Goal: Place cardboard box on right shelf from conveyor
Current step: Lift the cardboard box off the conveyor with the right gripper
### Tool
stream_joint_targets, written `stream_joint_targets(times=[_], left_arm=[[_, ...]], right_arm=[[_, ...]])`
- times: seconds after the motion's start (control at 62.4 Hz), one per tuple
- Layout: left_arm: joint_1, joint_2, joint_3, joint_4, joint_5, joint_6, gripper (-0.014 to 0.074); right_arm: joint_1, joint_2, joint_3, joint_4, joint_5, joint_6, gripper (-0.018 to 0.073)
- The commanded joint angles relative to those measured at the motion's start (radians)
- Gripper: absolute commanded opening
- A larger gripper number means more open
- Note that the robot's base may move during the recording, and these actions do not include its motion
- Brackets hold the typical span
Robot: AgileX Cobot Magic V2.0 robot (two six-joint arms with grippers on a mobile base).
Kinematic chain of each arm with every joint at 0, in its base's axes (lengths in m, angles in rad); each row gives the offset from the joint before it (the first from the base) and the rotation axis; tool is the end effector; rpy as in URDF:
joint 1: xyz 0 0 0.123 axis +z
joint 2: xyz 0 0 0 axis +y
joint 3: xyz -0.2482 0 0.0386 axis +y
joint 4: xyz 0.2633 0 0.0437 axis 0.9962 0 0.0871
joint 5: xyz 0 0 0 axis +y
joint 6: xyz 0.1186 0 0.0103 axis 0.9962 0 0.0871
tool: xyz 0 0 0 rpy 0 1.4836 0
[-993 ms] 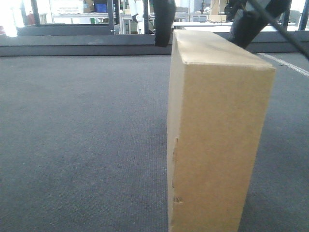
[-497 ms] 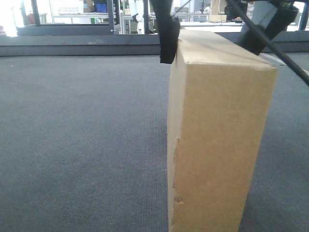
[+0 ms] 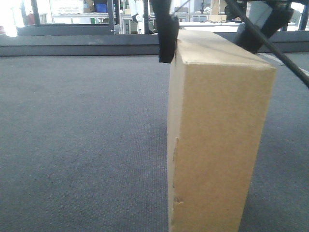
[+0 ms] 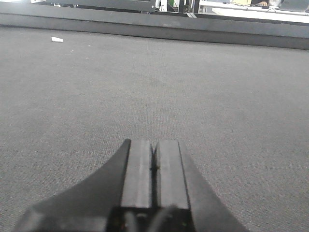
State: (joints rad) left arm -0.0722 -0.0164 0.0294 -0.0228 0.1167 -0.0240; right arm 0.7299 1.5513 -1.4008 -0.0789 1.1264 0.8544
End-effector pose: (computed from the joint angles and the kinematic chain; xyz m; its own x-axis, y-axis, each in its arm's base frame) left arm 0.1336 -0.0100 0.1927 -0.0458 -0.0434 -0.9980 0.0727 0.9963 -0.0467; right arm 0.2627 0.2236 0.2654 -0.9435 0.1348 -0.3027 0.0657 0.9715 0.2279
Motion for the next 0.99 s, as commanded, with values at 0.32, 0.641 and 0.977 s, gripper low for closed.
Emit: stream_joint_targets(times=[0.32,0.641,0.977], left_arm=[[-0.001,-0.008,0.010,0.001,-0.086,-0.005,-0.0116],[-0.001,-0.008,0.010,0.001,-0.086,-0.005,-0.0116],[-0.001,-0.008,0.010,0.001,-0.086,-0.005,-0.0116]], right_arm=[[-0.010,-0.077,-0.035,-0.004,-0.017,-0.006,0.0052],[-0.163,-0.220,-0.019,0.011,-0.031,-0.264,0.0052],[-0.444,-0.466,0.249,0.148,-0.328,-0.742,0.0052]])
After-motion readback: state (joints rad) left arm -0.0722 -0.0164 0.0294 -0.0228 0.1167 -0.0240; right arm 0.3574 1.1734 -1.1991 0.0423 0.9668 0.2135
